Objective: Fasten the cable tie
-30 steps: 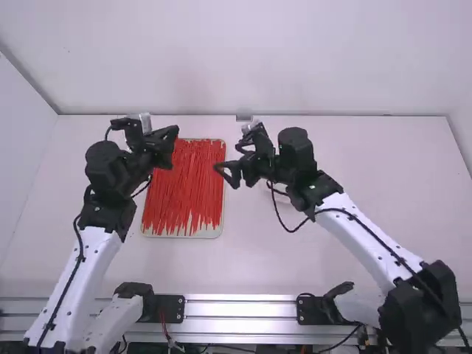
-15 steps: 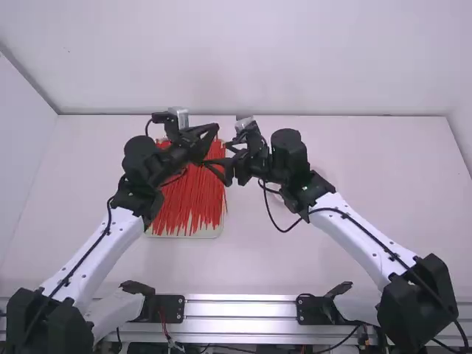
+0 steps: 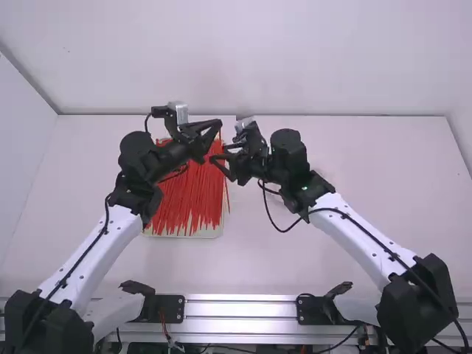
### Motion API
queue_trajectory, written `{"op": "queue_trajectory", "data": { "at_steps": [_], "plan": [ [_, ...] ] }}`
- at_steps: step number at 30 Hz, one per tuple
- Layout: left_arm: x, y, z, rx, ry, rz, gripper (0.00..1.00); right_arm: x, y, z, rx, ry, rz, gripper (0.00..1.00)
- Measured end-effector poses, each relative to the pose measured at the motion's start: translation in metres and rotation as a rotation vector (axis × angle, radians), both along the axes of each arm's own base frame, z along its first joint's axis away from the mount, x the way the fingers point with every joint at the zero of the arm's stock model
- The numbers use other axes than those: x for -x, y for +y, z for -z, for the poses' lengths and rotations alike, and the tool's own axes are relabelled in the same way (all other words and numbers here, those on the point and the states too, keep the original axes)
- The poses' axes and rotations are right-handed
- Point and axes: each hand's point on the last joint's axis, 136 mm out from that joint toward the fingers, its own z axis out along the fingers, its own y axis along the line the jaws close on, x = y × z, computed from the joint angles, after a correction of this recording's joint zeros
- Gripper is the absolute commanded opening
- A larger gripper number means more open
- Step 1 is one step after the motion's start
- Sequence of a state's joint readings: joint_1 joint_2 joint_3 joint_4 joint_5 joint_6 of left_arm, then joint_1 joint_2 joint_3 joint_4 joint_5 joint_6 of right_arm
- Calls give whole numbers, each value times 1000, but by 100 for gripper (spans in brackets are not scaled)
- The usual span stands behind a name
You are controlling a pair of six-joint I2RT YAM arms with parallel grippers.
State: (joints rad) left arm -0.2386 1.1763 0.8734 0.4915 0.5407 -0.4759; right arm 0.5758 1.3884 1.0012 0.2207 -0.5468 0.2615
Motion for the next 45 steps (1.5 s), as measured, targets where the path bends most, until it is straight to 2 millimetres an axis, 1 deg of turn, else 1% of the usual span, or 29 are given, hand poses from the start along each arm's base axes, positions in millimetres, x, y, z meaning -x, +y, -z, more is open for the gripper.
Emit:
{"op": "queue_trajectory", "data": {
  "at_steps": [1, 2, 3, 4, 7, 8, 9, 10, 11, 13, 18, 19, 20, 23, 24, 25, 28, 30, 32, 35, 38, 44, 45],
  "plan": [
    [0, 0, 0, 0, 1, 2, 2, 0, 0, 0, 0, 2, 0, 19],
    [0, 0, 0, 1, 1, 2, 2, 0, 0, 0, 1, -1, 0, 13],
    [0, 0, 0, 2, 3, 3, 2, 0, 0, 0, 1, 2, 1, 3],
    [0, 0, 0, 2, 3, 3, 2, 0, 0, 1, 1, 5, 1, 0],
    [0, 0, 0, 6, 6, 4, 2, 0, 0, 1, -4, 17, 7, 0],
    [0, 0, 0, 11, 10, 3, 4, -1, -1, 1, -6, 19, 10, 0],
    [0, 0, -1, 14, 10, 5, 9, -2, -2, 1, -6, 20, 11, 0],
    [1, 0, -1, 16, 8, 5, 22, -3, -3, 1, -6, 20, 16, 0],
    [1, 0, -2, 15, 4, 5, 27, -4, -4, 1, -6, 20, 18, 0],
    [2, -2, -2, 14, 2, 17, 50, -8, -9, 0, -4, 11, 23, 0],
    [8, -4, 0, -36, -17, 73, 68, -15, -24, -2, -3, -27, -1, 0],
    [9, -3, -2, -46, -25, 80, 70, -15, -26, -3, -3, -34, -10, 0],
    [10, -2, -5, -63, -44, 96, 76, -16, -30, -4, -4, -47, -23, 0],
    [14, 1, -15, -96, -103, 133, 85, -17, -39, -6, -5, -77, -55, 0],
    [20, 1, -19, -118, -147, 169, 95, -17, -43, -7, -5, -102, -76, 0],
    [24, 1, -21, -137, -181, 197, 99, -16, -46, -9, -6, -126, -96, 0],
    [36, -2, -20, -181, -245, 278, 99, -11, -48, -15, -9, -200, -156, 0],
    [47, -4, -24, -208, -318, 338, 99, -4, -45, -21, -15, -276, -214, 0],
    [54, -5, -27, -226, -381, 386, 99, 0, -43, -27, -20, -333, -245, 0],
    [59, -9, -27, -237, -447, 453, 99, 3, -41, -35, -29, -408, -274, 0],
    [60, -15, -25, -231, -503, 524, 99, 8, -40, -44, -45, -482, -306, 0],
    [54, -18, -26, -180, -513, 564, 100, 18, -32, -49, -61, -526, -352, 0],
    [53, -17, -27, -169, -513, 567, 98, 21, -30, -50, -63, -532, -363, 0]
  ]
}}
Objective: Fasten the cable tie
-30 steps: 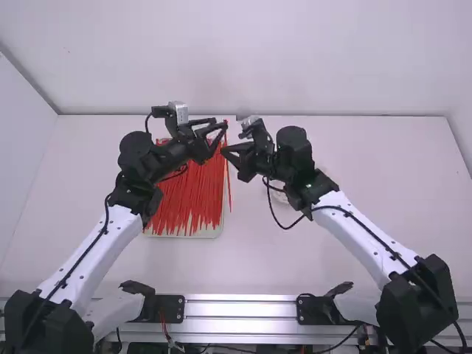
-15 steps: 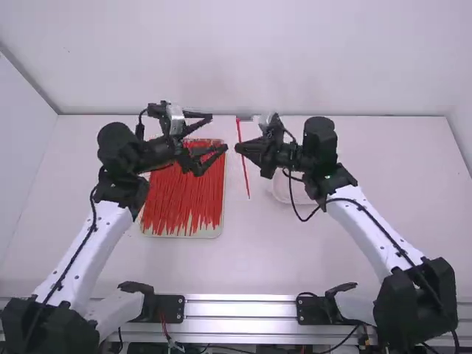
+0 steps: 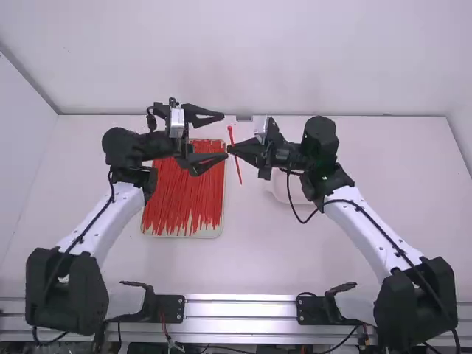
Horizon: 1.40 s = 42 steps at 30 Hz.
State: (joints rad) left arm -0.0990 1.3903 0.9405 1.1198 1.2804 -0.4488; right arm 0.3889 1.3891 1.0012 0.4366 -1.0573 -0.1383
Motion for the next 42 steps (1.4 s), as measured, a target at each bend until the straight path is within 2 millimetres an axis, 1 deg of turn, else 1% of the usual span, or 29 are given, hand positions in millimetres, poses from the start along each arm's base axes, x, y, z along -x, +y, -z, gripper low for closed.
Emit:
{"op": "queue_trajectory", "data": {
  "at_steps": [2, 3, 5, 7, 8, 9, 10, 12, 13, 17, 18, 20, 24, 28, 31, 34, 42],
  "plan": [
    [1, 0, -3, 17, 14, 15, 85, 6, 6, 0, 1, -18, -25, 0],
    [2, 0, -4, 21, 23, 20, 80, 8, 7, 0, 1, -23, -31, 0],
    [4, 0, -6, 33, 45, 30, 64, 14, 13, -1, 1, -40, -51, 0],
    [5, 0, -7, 36, 65, 37, 58, 16, 14, -1, 0, -48, -58, 0],
    [5, 0, -6, 34, 77, 44, 54, 16, 15, -2, -2, -55, -59, 0],
    [7, -1, -5, 27, 88, 54, 46, 16, 14, -3, -4, -63, -58, 0],
    [7, -1, -5, 25, 91, 58, 45, 15, 14, -3, -4, -63, -57, 0],
    [10, -2, -5, 11, 108, 80, 32, 14, 12, -4, -6, -66, -53, 0],
    [11, -2, -7, 1, 112, 91, 30, 13, 11, -4, -6, -68, -49, 0],
    [13, -3, -14, -15, 110, 110, 29, 12, 11, -4, -6, -67, -47, 0],
    [13, -3, -14, -16, 110, 111, 28, 12, 11, -4, -6, -67, -47, 0],
    [14, -3, -14, -22, 113, 117, 24, 12, 11, -4, -6, -67, -47, 0],
    [15, -4, -13, -26, 123, 125, 21, 12, 11, -5, -9, -69, -47, 0],
    [17, -7, -13, -27, 126, 135, 12, 11, 10, -8, -19, -59, -44, 0],
    [17, -6, -13, -27, 126, 135, 11, 9, 8, -8, -20, -48, -37, 0],
    [17, -6, -13, -26, 127, 134, 2, 9, 8, -8, -20, -45, -37, 0],
    [16, -7, -13, -23, 127, 133, 2, 10, 8, -8, -21, -40, -39, 0]
  ]
}}
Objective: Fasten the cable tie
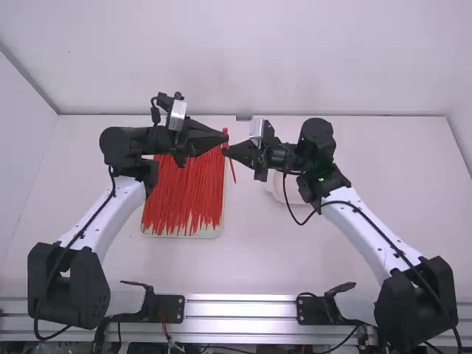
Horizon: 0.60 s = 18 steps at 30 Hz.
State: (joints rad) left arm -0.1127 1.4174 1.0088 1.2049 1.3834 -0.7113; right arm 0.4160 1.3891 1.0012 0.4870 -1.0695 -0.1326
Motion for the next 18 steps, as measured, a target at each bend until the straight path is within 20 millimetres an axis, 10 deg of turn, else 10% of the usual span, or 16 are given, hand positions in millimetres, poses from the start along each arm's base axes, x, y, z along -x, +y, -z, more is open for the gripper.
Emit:
{"op": "queue_trajectory", "data": {
  "at_steps": [8, 11, 12, 13, 18],
  "plan": [
    [-4, -1, -1, 8, 45, -8, 2, 0, 0, 0, -1, 0, 0, 6],
    [-12, -2, -5, 2, 117, -15, 2, -1, -1, 0, -1, 1, 4, 46],
    [-16, -3, -7, -4, 153, -19, 2, -1, -1, 0, 0, 0, 4, 86],
    [-19, -3, -8, -10, 179, -25, 2, -1, -1, 0, 0, 3, 3, 99],
    [-40, -3, -5, -48, 351, -94, 2, -1, -1, 0, 0, -3, 4, 99]
  ]
}}
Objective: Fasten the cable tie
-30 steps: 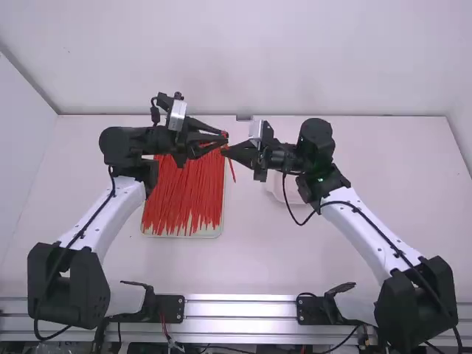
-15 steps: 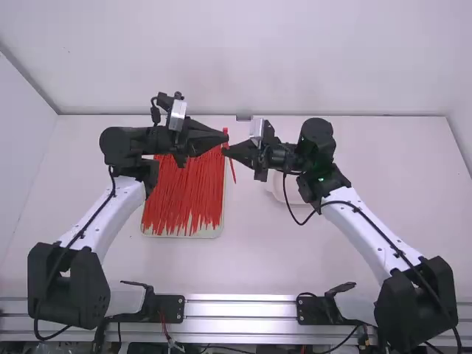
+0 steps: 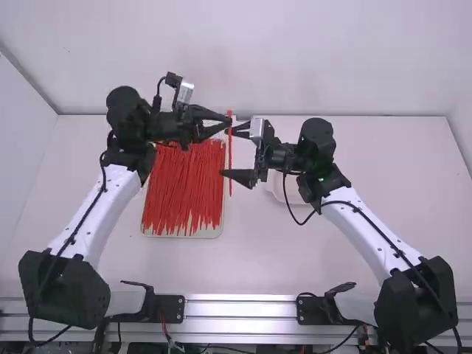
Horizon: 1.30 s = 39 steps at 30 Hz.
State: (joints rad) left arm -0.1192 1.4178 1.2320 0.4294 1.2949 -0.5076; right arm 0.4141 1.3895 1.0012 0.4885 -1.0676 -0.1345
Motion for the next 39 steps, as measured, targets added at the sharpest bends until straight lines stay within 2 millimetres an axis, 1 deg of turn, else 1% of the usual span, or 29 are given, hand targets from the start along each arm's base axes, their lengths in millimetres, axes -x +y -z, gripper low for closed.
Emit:
{"op": "queue_trajectory", "data": {
  "at_steps": [3, 6, 8, 9, 10, 12, 13, 14, 15, 16, 18, 20, 22, 26, 29, 33, 35, 39],
  "plan": [
    [-12, 4, -2, -27, 28, -58, 2, 0, 0, 0, 1, -2, -1, 99],
    [-23, 5, -9, -43, -4, -92, 2, -1, -2, 2, 5, 4, 5, 99],
    [-29, 6, -13, -45, -19, -104, 2, -4, -4, 8, 22, 28, 12, 99],
    [-36, 9, -15, -45, -22, -119, 2, -6, -8, 17, 47, 46, 24, 99],
    [-39, 10, -15, -45, -20, -124, 2, -7, -9, 20, 57, 49, 29, 99],
    [-52, 18, -13, -43, 0, -151, 2, -10, -14, 29, 86, 45, 39, 99],
    [-52, 18, -13, -43, 0, -151, 2, -10, -14, 29, 86, 45, 39, 99],
    [-63, 25, -8, -41, 30, -171, 2, -12, -18, 34, 103, 30, 46, 99],
    [-67, 27, -6, -39, 44, -177, 2, -14, -20, 37, 111, 14, 52, 99],
    [-76, 32, -1, -34, 79, -189, 2, -16, -24, 38, 119, -13, 60, 99],
    [-85, 37, 3, -26, 112, -197, 2, -19, -27, 40, 130, -56, 68, 99],
    [-94, 41, 7, -9, 163, -192, 2, -22, -32, 43, 147, -137, 75, 99],
    [-98, 41, 9, 2, 201, -184, 2, -24, -34, 43, 156, -199, 76, 99],
    [-102, 40, 18, 35, 353, -163, 3, -25, -36, 43, 177, -377, 67, 99],
    [-101, 39, 22, 50, 447, -144, 3, -23, -34, 43, 191, -513, 51, 99],
    [-95, 37, 21, 66, 547, -110, 3, -16, -25, 43, 199, -681, 12, 99],
    [-92, 36, 21, 77, 624, -87, 3, -9, -18, 43, 199, -798, -21, 99],
    [-87, 35, 21, 89, 726, -55, 3, 2, -7, 43, 191, -952, -69, 99]
  ]
}}
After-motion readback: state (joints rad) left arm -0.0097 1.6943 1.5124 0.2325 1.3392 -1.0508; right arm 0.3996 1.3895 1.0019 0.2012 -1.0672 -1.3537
